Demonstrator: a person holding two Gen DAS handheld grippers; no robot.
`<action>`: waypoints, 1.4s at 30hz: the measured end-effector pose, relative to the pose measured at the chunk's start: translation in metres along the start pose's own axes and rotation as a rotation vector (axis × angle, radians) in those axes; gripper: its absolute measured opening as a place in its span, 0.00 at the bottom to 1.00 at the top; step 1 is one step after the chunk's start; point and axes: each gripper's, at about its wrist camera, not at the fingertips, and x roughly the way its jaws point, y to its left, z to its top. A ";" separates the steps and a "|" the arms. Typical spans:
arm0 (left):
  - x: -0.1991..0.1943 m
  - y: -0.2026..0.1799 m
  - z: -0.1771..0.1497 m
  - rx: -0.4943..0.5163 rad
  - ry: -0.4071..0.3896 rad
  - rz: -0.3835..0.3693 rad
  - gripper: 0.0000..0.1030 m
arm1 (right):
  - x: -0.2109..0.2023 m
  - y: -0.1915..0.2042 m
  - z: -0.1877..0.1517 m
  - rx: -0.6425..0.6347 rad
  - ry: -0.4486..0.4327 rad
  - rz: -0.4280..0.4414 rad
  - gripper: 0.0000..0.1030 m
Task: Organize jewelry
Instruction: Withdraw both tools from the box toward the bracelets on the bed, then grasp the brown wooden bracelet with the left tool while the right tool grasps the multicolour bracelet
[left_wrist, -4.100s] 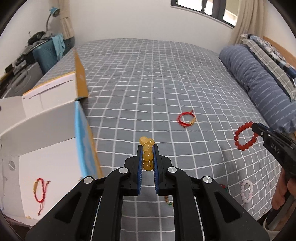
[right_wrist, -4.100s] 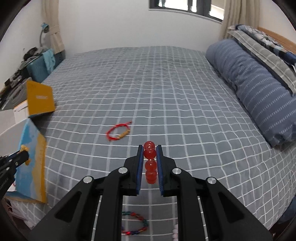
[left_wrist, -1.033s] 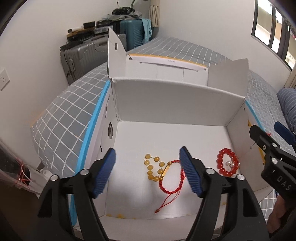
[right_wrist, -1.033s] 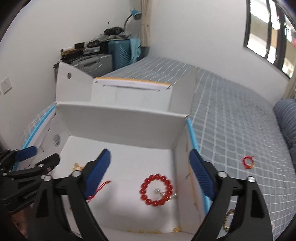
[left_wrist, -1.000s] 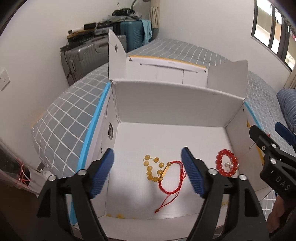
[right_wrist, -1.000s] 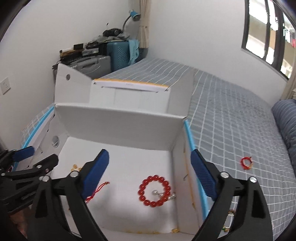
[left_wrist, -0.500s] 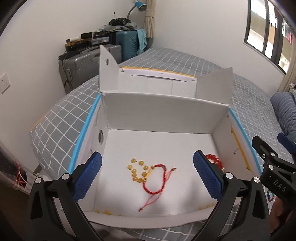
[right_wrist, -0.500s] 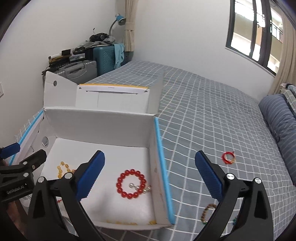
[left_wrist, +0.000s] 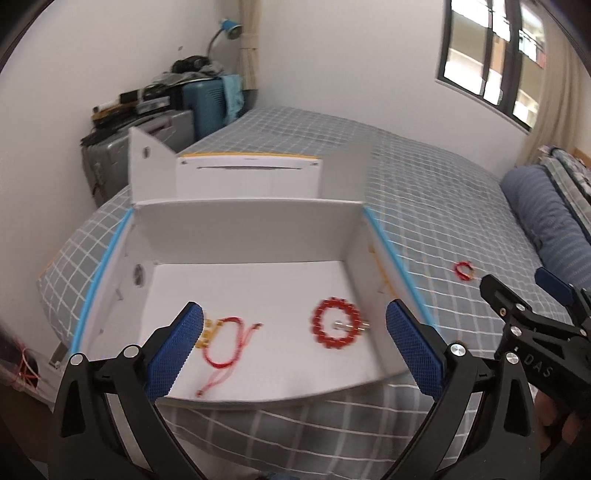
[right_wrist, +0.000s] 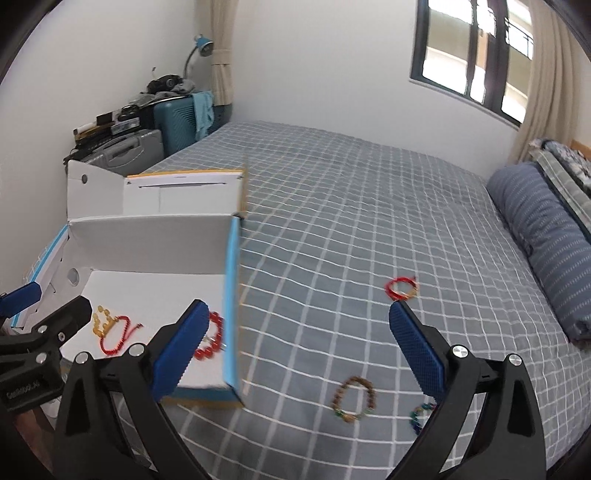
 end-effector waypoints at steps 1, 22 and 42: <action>-0.002 -0.006 -0.002 0.003 -0.004 -0.017 0.95 | -0.002 -0.007 -0.002 0.009 0.003 -0.002 0.91; 0.040 -0.185 -0.045 0.240 0.105 -0.214 0.95 | -0.011 -0.178 -0.071 0.141 0.142 -0.170 0.91; 0.145 -0.224 -0.091 0.287 0.271 -0.183 0.94 | 0.085 -0.212 -0.130 0.176 0.463 -0.022 0.81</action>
